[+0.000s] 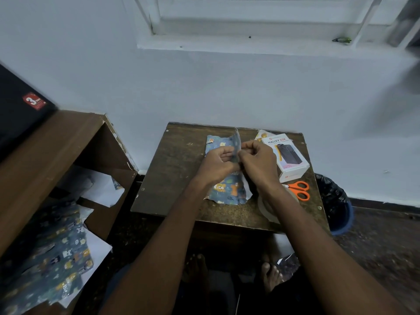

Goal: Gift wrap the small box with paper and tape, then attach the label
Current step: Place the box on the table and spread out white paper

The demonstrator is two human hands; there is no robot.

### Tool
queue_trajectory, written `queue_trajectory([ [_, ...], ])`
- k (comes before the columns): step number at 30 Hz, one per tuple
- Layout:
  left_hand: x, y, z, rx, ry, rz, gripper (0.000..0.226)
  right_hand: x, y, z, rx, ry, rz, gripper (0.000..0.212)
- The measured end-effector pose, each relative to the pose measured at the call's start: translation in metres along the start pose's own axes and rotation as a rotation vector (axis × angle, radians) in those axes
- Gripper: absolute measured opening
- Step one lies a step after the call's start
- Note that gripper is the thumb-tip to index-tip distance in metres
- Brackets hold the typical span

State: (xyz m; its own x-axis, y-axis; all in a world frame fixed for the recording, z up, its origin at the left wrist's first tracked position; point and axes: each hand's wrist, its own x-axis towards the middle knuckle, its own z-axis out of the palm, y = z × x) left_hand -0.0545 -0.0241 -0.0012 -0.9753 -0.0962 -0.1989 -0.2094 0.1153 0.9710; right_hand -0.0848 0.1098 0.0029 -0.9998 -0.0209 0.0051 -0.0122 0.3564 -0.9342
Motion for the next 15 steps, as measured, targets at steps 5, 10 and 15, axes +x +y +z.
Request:
queue_trajectory([
  [5,0.0012,-0.0022,-0.0027,-0.016,-0.004,-0.025,0.069,0.0010,-0.0001,-0.0045,0.083,-0.019,0.072,0.023],
  [10,0.0019,-0.0034,-0.0054,-0.035,-0.008,-0.053,0.069,0.0036,0.0057,-0.0047,0.117,-0.065,0.063,0.021],
  [15,0.0032,-0.0007,-0.0091,-0.075,-0.033,-0.112,0.060,0.0019,0.0031,-0.0065,0.117,-0.085,0.050,0.028],
])
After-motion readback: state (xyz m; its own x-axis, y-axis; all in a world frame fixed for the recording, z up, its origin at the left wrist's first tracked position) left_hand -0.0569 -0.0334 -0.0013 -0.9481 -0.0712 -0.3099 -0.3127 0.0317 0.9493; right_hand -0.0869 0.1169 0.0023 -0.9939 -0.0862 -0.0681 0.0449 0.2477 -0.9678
